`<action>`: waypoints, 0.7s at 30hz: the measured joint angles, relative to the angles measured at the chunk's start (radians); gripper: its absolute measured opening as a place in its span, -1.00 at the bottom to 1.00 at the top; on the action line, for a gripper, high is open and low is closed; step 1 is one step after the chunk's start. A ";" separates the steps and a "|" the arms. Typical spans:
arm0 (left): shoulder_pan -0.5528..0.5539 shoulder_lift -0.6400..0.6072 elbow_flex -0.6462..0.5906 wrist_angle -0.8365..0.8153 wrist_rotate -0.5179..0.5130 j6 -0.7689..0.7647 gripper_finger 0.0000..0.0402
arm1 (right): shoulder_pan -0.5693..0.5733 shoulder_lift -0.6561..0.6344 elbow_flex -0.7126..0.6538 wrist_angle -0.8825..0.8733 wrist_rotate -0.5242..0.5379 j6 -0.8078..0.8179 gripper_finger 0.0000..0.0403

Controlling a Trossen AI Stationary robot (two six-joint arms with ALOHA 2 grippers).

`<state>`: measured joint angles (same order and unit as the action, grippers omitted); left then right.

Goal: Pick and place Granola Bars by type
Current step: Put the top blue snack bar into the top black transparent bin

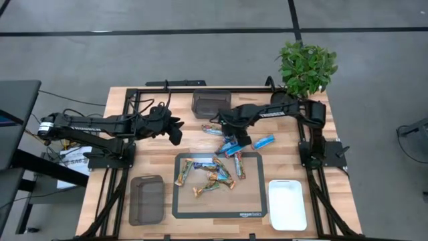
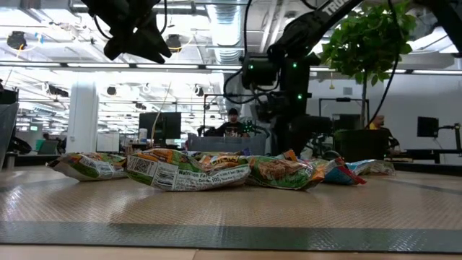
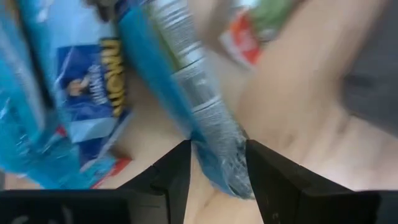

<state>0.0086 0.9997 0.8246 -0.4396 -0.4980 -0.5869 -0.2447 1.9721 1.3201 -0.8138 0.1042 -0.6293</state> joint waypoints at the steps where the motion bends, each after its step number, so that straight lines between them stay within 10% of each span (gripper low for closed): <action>1: 0.000 0.000 0.000 0.001 0.001 0.000 -0.42 | 0.000 0.001 0.000 -0.018 -0.005 0.000 -0.32; 13: 0.000 0.000 0.000 -0.009 0.003 0.000 -0.42 | -0.009 0.003 0.039 -0.025 -0.068 0.112 -0.94; 21: 0.000 0.000 0.000 -0.016 0.003 0.000 -0.42 | -0.048 -0.002 0.183 -0.040 -0.237 0.289 -0.89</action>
<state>0.0086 0.9997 0.8246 -0.4557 -0.4950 -0.5865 -0.2924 1.9701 1.5036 -0.8534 -0.1330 -0.3400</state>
